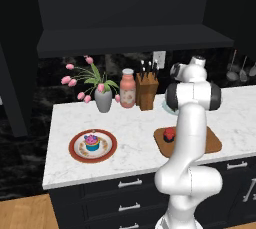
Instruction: From the different types of pastries on the counter, select a croissant and place it on the cutting board. Then retrieve a jar of jam from the cabinet and place it alongside the croissant on the cutting board.
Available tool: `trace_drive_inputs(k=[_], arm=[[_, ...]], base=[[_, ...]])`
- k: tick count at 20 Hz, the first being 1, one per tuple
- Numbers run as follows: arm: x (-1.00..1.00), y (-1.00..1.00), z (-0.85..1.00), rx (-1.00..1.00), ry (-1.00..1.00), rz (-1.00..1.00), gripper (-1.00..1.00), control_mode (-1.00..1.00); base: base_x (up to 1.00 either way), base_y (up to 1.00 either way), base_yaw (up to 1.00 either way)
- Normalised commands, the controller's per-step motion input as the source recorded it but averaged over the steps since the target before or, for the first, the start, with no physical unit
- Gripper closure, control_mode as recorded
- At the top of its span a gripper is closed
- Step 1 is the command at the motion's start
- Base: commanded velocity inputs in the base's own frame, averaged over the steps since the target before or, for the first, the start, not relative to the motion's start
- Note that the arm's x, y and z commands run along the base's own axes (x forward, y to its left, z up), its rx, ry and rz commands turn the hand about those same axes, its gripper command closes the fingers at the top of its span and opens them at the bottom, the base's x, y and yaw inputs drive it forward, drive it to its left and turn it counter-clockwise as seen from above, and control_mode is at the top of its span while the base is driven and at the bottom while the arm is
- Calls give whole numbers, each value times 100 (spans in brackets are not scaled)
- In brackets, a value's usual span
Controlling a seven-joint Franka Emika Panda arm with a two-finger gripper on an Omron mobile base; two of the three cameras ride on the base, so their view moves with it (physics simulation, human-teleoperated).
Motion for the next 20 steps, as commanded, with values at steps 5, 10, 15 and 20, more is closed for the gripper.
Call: trace_drive_inputs(k=[5, 10, 15, 20], arm=[[19, 4, -14, -3, 0, 0, -100, -100], [9, 0, -28, 0, 0, -21, -100, -100], [26, 1, -13, 0, 0, -20, -100, -100], [22, 1, 0, 0, -1, -21, -100, -100]], base=[[0, 0, 0], [0, 0, 0], [0, 0, 0], [0, 0, 0]])
